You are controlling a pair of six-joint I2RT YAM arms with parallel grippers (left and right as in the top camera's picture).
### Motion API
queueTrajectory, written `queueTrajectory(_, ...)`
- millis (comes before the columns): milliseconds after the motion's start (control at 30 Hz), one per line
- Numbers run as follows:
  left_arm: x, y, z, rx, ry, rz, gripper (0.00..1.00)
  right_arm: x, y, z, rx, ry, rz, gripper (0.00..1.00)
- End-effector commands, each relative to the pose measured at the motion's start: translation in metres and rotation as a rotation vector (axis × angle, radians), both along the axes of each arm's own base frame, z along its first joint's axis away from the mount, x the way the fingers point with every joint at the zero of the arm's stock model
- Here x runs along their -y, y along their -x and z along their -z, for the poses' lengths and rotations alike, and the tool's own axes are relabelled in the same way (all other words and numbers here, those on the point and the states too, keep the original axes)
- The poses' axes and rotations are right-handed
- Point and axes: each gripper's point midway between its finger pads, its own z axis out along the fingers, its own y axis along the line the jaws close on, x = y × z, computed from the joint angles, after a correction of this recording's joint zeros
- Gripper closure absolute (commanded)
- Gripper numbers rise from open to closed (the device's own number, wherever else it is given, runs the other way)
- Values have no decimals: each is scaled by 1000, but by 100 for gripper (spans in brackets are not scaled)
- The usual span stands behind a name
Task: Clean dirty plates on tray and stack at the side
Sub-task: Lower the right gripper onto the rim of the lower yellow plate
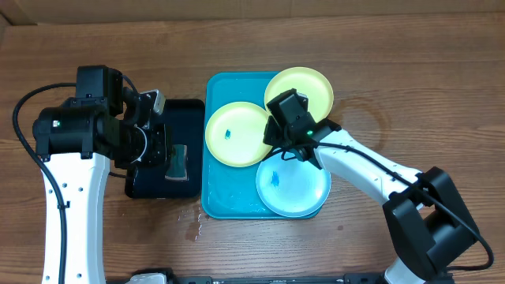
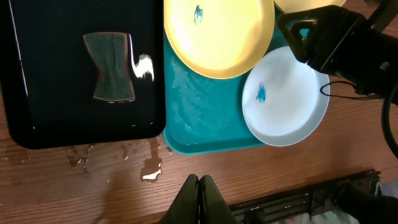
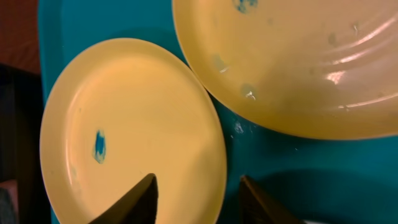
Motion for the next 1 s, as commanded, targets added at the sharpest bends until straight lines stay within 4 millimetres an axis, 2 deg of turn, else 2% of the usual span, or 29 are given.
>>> queueTrajectory(0, -1, 1, 4, -18, -8, -11, 96, -4, 5, 5, 22, 11, 13, 61)
queueTrajectory(233, -1, 1, 4, -18, -7, -11, 96, 12, 6, 14, 35, 61, 120, 65)
queueTrajectory(833, -1, 1, 4, -18, -7, -11, 96, 6, 0, 35, 58, 28, 123, 65)
queueTrajectory(967, -1, 1, 4, -18, -7, -11, 96, 6, 0, 36, 58, 29, 123, 74)
